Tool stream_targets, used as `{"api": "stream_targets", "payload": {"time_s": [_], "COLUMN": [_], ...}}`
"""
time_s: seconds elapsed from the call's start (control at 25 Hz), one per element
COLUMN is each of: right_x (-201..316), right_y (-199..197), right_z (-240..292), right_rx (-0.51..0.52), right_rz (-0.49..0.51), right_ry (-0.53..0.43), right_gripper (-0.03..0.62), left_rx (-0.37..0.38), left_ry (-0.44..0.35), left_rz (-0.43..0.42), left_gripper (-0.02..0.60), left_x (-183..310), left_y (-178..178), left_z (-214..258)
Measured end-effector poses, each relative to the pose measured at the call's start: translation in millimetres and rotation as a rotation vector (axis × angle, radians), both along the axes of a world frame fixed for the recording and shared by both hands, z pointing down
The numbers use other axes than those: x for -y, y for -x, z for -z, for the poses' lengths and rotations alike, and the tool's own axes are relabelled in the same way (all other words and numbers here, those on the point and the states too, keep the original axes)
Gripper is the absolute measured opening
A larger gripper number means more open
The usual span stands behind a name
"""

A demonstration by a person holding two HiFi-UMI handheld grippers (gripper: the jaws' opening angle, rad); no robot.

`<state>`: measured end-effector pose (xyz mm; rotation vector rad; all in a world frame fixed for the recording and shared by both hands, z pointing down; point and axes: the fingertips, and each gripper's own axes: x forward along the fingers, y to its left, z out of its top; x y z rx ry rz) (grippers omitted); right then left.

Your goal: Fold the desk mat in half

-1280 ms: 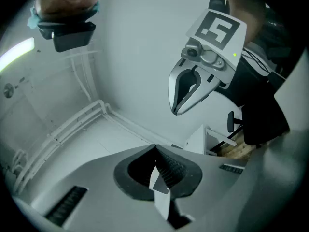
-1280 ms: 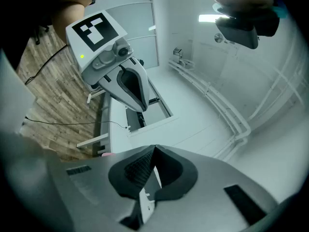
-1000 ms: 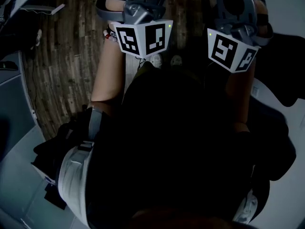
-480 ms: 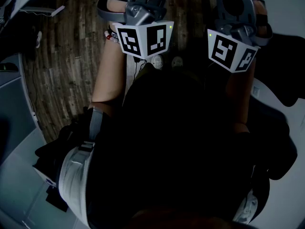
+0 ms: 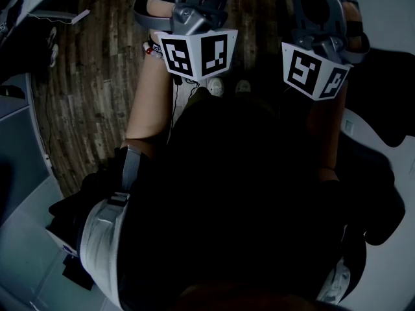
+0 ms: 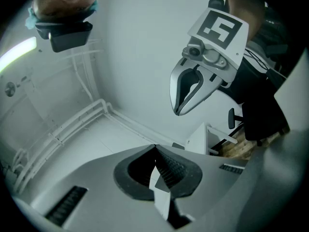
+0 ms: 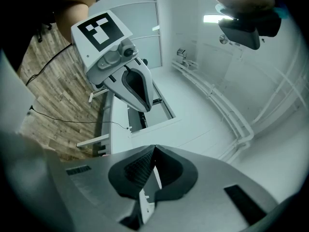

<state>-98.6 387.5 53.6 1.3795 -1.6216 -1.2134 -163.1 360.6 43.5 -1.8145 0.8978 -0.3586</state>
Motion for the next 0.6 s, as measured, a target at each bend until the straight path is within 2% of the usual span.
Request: {"api": "stream_targets", "payload": {"time_s": [0.6], "right_x": [-9], "right_y": [17], "right_z": [-12], "right_rx": [-0.011], "right_rz": [-0.044], "right_ry": [0.016], "right_gripper": [0.029], "left_rx": [0.007], "left_ry": [0.013], "left_rz": [-0.055], "left_gripper": [0.012], "left_x": [-8], "left_y": [9], "left_z": [-13]}}
